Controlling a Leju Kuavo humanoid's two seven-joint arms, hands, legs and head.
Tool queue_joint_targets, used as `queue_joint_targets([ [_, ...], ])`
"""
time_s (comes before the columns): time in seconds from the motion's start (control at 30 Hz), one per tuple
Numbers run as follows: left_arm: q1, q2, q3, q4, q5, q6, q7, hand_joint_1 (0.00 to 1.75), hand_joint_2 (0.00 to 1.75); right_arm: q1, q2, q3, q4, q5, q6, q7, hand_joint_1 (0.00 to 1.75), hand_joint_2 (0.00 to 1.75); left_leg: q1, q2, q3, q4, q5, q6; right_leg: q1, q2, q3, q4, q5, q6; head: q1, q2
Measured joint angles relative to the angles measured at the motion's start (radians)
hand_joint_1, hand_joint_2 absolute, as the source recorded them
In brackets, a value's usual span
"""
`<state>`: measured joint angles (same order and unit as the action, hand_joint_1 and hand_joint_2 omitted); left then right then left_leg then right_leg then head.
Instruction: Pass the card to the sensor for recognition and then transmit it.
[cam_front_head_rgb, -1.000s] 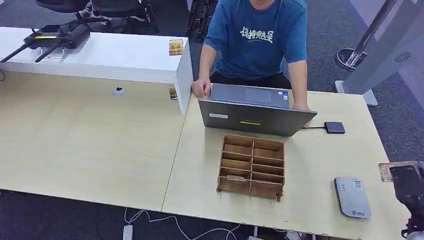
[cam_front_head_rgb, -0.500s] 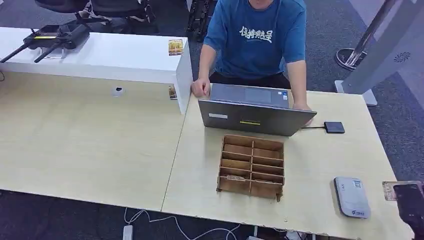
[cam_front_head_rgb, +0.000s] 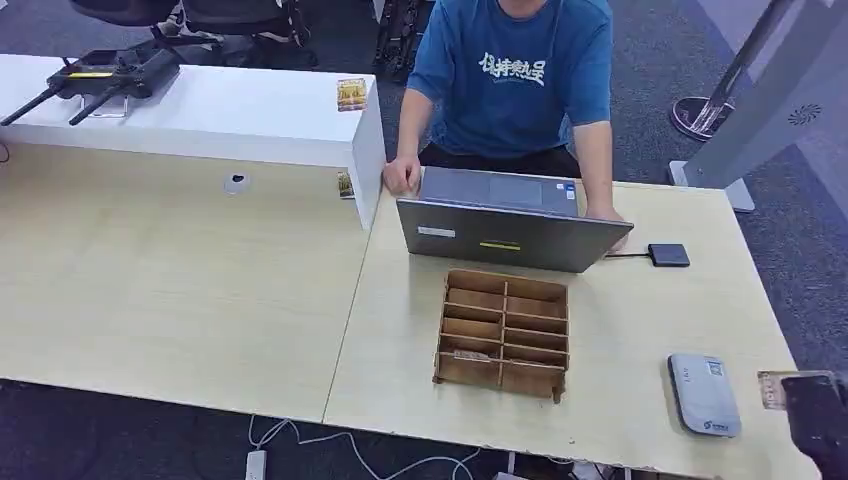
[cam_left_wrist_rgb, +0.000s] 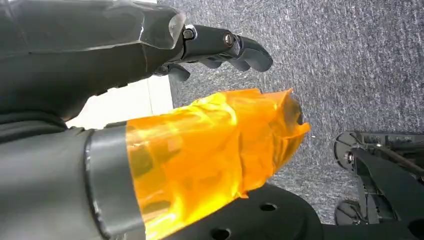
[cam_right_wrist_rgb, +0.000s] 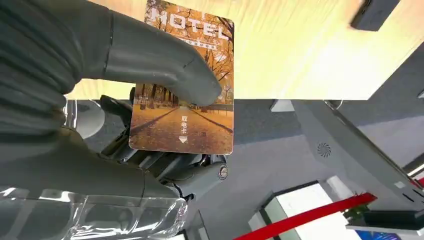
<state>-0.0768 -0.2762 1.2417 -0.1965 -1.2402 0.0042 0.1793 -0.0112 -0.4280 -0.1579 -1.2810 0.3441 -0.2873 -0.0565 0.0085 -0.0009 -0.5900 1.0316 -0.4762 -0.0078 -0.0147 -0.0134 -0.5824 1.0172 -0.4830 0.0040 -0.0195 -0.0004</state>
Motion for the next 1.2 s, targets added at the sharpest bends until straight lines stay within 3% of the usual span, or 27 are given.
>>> queue_joint_targets([
  [1.2, 0.000, 0.000, 0.000, 0.000, -0.010, 0.002, 0.000, 0.00, 0.00, -0.030, 0.077, 0.022, 0.113, 0.021, 0.006, -0.010, 1.75, 1.75, 0.000, 0.000, 0.000, 0.000, 0.000, 0.000, 0.000, 0.000, 0.000, 0.000, 0.000, 0.000, 0.000, 0.000],
])
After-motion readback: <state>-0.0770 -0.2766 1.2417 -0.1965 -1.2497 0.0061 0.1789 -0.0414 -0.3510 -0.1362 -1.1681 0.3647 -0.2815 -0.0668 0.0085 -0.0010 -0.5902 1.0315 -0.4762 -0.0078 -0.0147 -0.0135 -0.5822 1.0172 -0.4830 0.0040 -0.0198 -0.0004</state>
